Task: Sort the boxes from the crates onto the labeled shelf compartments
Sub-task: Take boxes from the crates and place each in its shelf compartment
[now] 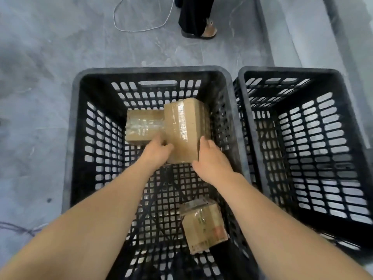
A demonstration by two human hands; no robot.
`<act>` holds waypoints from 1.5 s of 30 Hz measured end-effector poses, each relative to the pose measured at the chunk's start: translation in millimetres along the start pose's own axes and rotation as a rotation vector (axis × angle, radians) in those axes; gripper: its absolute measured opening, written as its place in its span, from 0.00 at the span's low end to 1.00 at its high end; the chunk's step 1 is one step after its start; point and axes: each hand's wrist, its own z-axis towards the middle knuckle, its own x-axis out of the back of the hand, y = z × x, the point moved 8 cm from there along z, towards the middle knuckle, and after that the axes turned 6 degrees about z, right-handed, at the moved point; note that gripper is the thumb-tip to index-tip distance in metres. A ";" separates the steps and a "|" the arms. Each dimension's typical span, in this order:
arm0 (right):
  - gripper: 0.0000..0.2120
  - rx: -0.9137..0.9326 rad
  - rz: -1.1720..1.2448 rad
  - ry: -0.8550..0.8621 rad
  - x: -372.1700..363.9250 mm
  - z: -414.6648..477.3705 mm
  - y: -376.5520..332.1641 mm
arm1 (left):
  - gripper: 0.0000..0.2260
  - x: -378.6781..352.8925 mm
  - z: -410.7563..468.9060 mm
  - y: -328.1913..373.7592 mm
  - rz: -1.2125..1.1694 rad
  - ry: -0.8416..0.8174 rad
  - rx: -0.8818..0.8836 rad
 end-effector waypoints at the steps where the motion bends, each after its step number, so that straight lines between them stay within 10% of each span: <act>1: 0.37 -0.002 0.025 -0.003 -3.5 3.5 0.9 | 0.23 -4.5 5.9 -3.0 -0.058 -0.023 0.014; 17: 0.34 0.020 0.780 -0.048 49.9 -103.7 -27.2 | 0.15 64.2 -131.3 32.1 -0.319 0.068 -0.125; 25: 0.32 0.082 1.066 -0.091 94.6 -169.9 -56.7 | 0.60 95.6 -211.0 64.0 -0.486 -0.098 -0.081; 31: 0.55 0.133 0.986 -0.049 124.9 -206.9 -68.5 | 0.43 126.9 -253.9 106.2 -0.343 0.044 -0.294; 35: 0.48 0.201 1.026 -0.044 137.5 -231.2 -73.9 | 0.29 134.3 -283.1 128.4 -0.264 0.099 -0.398; 45: 0.36 0.236 1.119 0.189 167.5 -301.8 -46.0 | 0.31 119.8 -340.6 166.2 -0.168 0.011 -0.602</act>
